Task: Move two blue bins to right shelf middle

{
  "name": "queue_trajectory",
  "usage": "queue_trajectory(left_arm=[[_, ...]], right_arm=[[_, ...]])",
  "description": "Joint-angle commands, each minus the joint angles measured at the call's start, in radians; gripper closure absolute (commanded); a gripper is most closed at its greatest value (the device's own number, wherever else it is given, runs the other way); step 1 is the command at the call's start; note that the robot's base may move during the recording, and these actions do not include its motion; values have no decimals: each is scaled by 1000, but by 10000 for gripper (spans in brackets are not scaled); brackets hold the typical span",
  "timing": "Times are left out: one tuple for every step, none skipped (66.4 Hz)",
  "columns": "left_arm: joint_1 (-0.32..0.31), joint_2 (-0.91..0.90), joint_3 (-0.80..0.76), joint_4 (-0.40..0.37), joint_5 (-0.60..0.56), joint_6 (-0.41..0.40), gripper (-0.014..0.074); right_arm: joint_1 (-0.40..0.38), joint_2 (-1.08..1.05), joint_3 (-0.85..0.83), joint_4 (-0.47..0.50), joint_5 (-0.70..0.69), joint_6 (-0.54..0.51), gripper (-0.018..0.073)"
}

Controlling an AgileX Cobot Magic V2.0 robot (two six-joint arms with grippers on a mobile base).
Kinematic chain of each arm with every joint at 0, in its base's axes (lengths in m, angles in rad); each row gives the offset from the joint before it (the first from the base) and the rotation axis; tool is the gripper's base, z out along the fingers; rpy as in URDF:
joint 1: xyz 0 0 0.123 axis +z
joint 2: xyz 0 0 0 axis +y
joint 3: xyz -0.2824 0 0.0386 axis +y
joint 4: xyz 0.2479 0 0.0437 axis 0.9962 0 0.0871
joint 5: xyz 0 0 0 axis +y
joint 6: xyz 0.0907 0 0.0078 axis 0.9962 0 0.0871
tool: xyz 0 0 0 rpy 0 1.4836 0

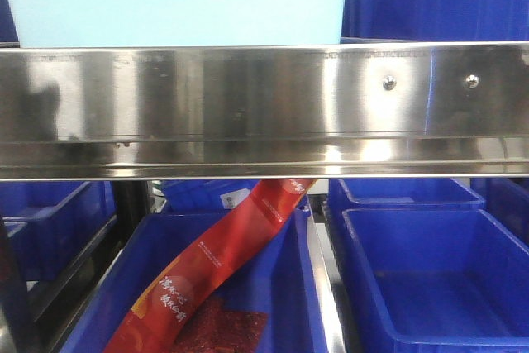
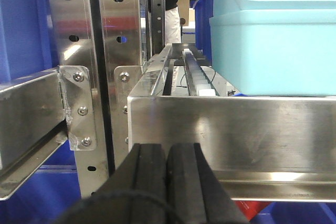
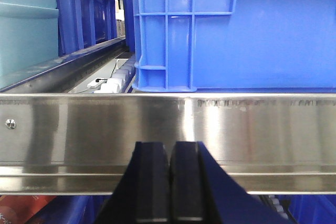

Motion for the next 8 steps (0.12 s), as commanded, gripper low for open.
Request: queue_trajectory(left_arm=[[3, -6, -2, -7, -18, 0, 707], [3, -6, -2, -7, -18, 0, 707], [3, -6, -2, -7, -18, 0, 707], [3, -6, -2, -7, -18, 0, 707], [3, -6, -2, -7, -18, 0, 707], [3, -6, -2, -7, -18, 0, 707], [3, -6, -2, -7, -18, 0, 707], [3, -6, -2, -7, -18, 0, 707]], right_arm=[[-6, -3, 2, -6, -12, -5, 721], [-6, -3, 2, -6, -12, -5, 721], [-6, -3, 2, -6, -12, -5, 721], [-6, -3, 2, -6, -12, -5, 721], [-6, -3, 2, -6, -12, -5, 721], [-6, -3, 2, -6, -12, -5, 721], [-6, -3, 2, -6, -12, -5, 721], [-6, -3, 2, -6, -12, -5, 721]])
